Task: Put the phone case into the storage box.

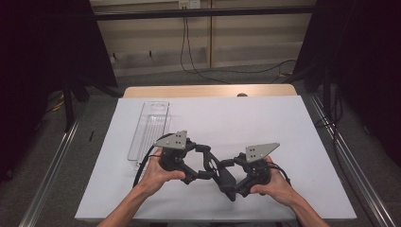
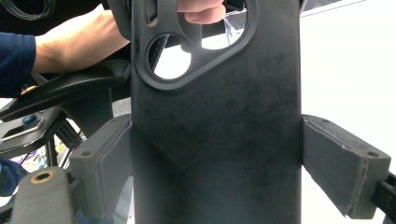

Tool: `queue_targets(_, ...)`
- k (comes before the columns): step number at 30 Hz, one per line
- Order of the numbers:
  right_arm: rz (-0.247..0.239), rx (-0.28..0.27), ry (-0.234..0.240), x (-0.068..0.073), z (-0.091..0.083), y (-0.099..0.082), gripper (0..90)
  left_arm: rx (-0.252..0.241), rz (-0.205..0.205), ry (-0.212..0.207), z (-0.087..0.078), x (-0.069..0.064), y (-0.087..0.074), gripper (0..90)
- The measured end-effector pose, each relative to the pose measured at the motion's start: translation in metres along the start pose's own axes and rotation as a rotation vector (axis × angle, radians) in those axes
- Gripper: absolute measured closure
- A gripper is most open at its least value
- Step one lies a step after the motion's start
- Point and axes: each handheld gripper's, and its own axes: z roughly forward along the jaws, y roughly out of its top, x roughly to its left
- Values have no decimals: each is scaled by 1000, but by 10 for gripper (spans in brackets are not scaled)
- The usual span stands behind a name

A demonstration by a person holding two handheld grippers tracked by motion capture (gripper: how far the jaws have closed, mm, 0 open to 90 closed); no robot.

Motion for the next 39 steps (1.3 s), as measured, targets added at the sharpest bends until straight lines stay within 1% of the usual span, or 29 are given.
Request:
queue_targets(2, 9, 3, -21, 0, 0, 0, 68, -6, -6, 14, -2, 1, 0, 137)
queue_targets(5, 15, -4, -30, -1, -1, 0, 60, -22, -12, 39, -9, 3, 1, 137)
queue_targets(9, 22, -32, -68, -2, -5, 1, 33, -32, -19, 70, -13, 4, 2, 137)
queue_targets(15, 18, -61, -105, -2, -8, 2, 21, -33, -25, 109, -16, 5, 2, 137)
queue_targets(21, 17, -83, -149, -2, -12, 2, 14, -41, -40, 132, -18, 6, 1, 136)
queue_targets(23, 18, -92, -170, -2, -13, 3, 15, -49, -53, 143, -19, 7, 1, 136)
queue_targets(24, 22, -95, -181, -2, -14, 3, 13, -47, -56, 144, -20, 7, 1, 136)
queue_targets(26, 25, -102, -209, -2, -16, 3, 11, -42, -58, 160, -20, 7, 0, 136)
queue_targets(27, 28, -104, -220, -1, -16, 3, 11, -45, -67, 162, -21, 7, -1, 136)
queue_targets(30, 31, -116, -242, -1, -18, 3, 11, -40, -73, 176, -21, 8, -2, 136)
queue_targets(32, 33, -117, -249, 0, -18, 4, 6, -41, -75, 184, -21, 8, -1, 136)
queue_targets(34, 34, -126, -273, 0, -19, 4, 6, -40, -79, 193, -22, 8, -1, 136)
queue_targets(37, 35, -118, -300, 1, -21, 4, 6, -42, -87, 210, -24, 8, -1, 136)
queue_targets(39, 42, -104, -331, 3, -22, 3, 6, -40, -89, 219, -26, 8, -2, 136)
